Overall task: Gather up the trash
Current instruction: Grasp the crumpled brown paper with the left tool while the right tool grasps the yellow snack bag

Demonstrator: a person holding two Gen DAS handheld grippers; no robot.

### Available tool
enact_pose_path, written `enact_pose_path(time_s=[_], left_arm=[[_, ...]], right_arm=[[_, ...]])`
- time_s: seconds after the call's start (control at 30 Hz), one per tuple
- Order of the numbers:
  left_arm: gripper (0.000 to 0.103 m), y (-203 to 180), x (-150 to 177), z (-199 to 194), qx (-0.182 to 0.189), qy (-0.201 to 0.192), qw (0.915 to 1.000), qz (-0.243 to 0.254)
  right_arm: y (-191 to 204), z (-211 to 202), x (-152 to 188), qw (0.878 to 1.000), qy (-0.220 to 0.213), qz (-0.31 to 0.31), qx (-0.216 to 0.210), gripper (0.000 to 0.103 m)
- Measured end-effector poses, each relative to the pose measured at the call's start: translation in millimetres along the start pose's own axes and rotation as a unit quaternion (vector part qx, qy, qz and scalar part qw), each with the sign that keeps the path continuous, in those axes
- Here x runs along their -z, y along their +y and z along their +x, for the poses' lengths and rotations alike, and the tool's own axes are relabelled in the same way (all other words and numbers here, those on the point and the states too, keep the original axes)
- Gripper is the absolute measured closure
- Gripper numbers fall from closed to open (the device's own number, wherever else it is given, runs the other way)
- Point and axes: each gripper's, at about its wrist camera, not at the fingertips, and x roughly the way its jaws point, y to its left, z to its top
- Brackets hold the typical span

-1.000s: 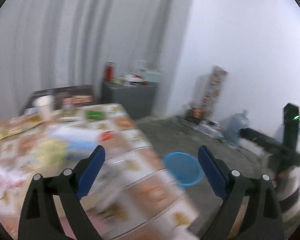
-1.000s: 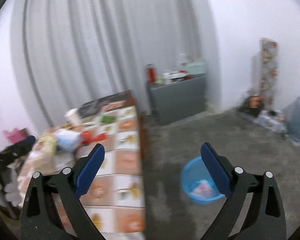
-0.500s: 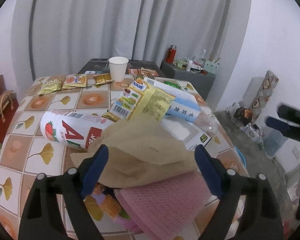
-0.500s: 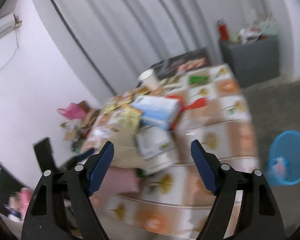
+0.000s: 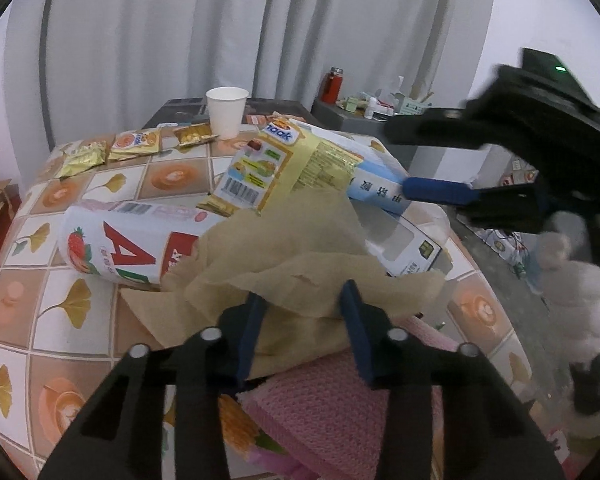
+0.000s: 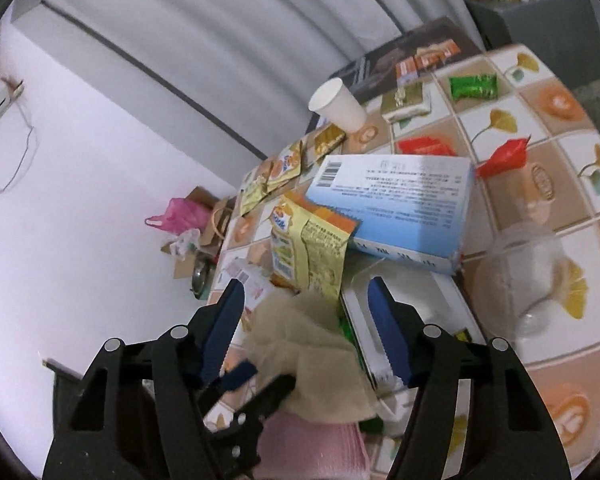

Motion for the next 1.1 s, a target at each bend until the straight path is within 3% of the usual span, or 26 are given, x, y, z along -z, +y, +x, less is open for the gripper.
enact_pose_path(time_s=[0.27,0.57,0.77,1.03,1.1], left_arm=[[0.09,1,1,-6,0.02,-0.007,0.9998,0.0],[0.094,8,2,-11,0.042,-0.013,0.9989,-0.016],[0.095,13,4,-12,0.048,-0.016,0.9983,-0.027],[0.095,14,6,-15,0.052,-0.021,0.998,-0.029],[0.095,15,5,-16,0.053,-0.023,0.9978,-0.031]], right_arm=[[-3,19,0,1.0,0.009,0.02,0.017,0.044],[-4,34,0,0.999,0.006,0.032,0.027,0.047],[-3,39,-1,0.999,0.002,0.022,0.036,0.062],[6,39,1,0.999,-0.001,-0.011,0.049,0.094],[10,38,2,0.998,-0.007,-0.028,0.055,0.096]])
